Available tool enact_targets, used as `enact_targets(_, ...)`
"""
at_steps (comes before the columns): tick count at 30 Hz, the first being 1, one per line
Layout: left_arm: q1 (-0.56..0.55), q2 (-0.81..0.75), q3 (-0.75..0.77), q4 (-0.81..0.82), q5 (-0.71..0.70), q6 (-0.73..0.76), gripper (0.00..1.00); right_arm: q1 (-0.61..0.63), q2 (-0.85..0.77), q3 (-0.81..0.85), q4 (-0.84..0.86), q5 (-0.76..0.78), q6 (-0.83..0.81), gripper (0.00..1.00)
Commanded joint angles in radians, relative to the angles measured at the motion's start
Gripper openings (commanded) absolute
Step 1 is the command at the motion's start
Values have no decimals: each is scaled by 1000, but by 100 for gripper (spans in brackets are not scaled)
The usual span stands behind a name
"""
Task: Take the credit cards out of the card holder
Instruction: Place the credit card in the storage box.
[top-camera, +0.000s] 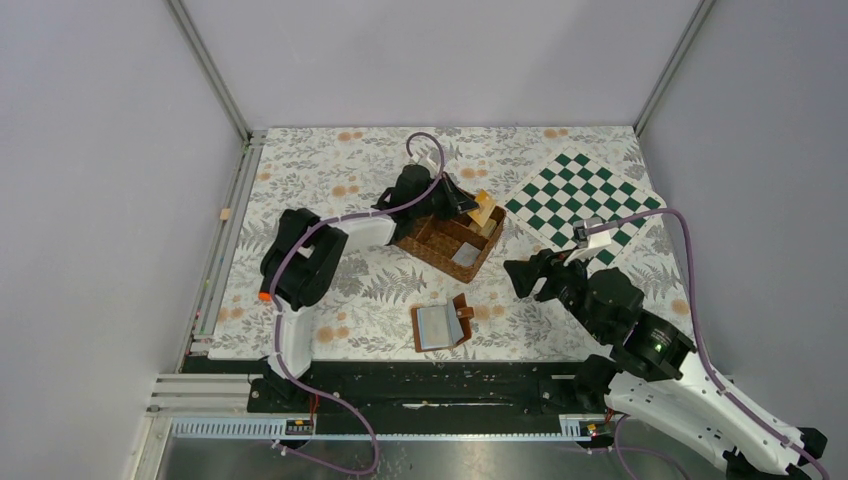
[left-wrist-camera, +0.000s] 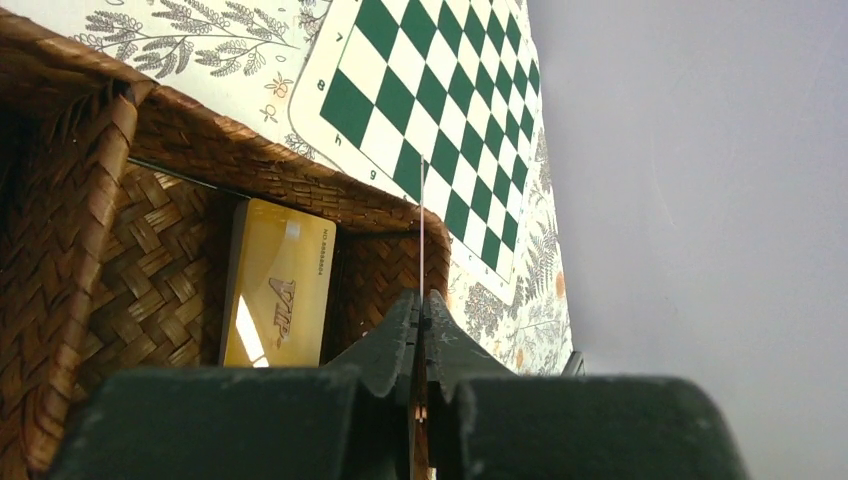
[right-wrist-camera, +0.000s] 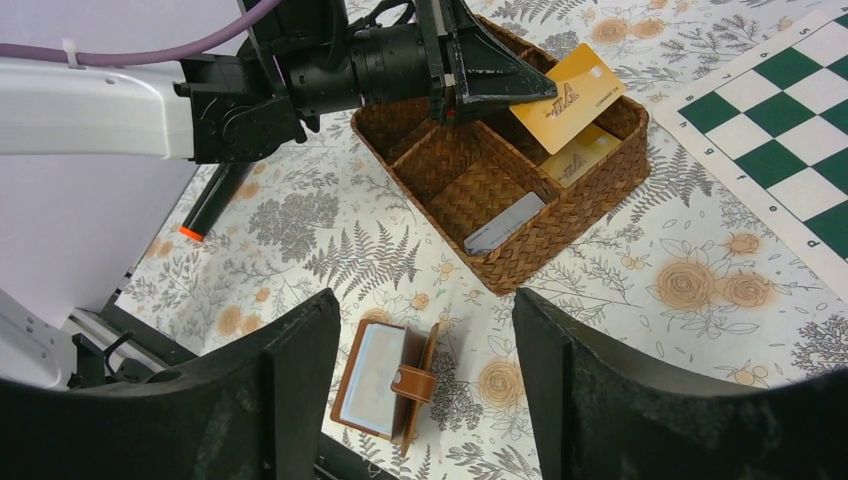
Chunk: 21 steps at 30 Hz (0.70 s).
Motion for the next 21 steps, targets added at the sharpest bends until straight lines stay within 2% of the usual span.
enact_targets(1,-3,29,47,69,26,6,0,-4,8,37,8,28,-36,71)
enact_targets(21,-19,23,-28,121,39,0,0,-4,3,9,21,57,-48,72)
